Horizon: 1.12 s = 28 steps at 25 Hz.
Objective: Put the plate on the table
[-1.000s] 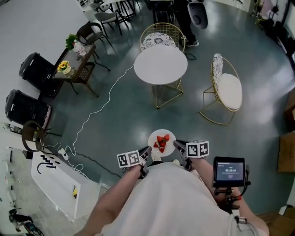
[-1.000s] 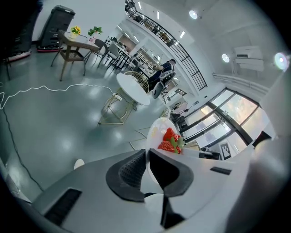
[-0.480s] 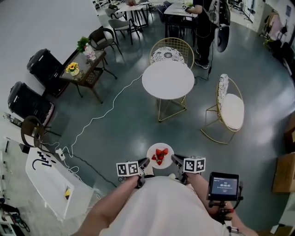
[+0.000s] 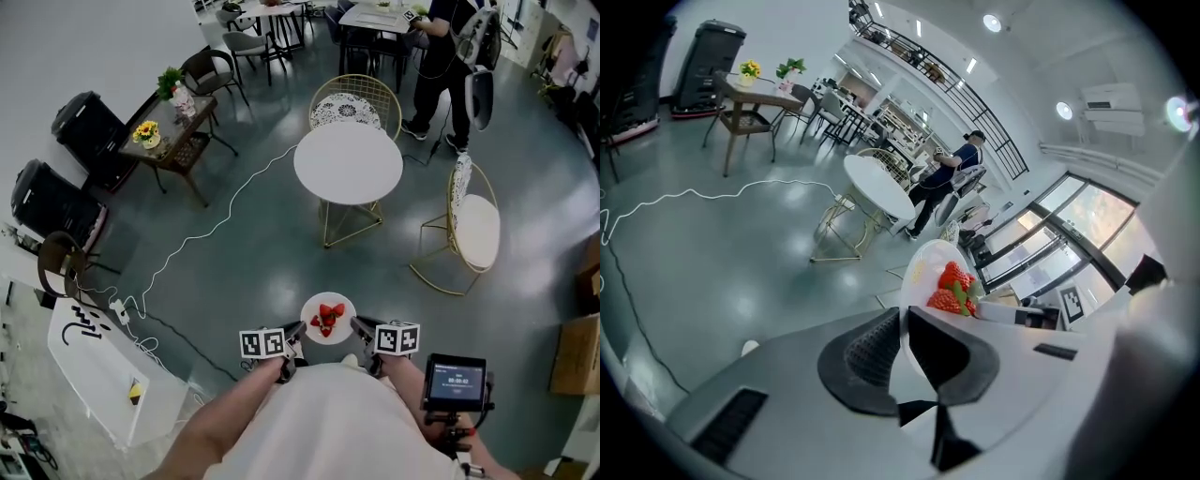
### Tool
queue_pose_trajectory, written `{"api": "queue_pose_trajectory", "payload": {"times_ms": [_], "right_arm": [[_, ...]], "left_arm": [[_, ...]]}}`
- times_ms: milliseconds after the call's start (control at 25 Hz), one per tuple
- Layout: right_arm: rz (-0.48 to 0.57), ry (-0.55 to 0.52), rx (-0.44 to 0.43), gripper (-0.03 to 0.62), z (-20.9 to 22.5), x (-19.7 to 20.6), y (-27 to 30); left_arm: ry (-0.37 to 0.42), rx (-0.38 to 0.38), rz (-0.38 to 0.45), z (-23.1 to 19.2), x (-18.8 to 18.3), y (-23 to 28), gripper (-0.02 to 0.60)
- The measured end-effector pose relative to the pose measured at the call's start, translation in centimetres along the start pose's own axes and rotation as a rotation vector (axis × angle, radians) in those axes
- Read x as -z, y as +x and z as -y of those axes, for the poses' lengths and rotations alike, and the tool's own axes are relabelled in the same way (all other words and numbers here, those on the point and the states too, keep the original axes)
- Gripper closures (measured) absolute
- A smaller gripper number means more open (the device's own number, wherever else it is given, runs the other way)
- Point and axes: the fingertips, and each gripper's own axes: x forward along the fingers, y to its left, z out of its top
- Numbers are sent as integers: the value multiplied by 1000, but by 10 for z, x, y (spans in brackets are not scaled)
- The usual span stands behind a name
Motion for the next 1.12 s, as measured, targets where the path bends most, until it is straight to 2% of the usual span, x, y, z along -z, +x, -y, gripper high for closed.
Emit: {"api": "queue_pose_trajectory", "payload": {"times_ms": [480, 800, 1120], "right_arm": [[16, 28, 54, 563, -23, -21, 61], [30, 20, 100, 563, -44, -37, 102], [26, -3, 110, 563, -79, -50, 155]], "left_arm": [[30, 45, -45, -51, -55, -12, 554], [56, 97, -45, -80, -93, -28, 554], [70, 98, -22, -124, -128, -57, 554]]}}
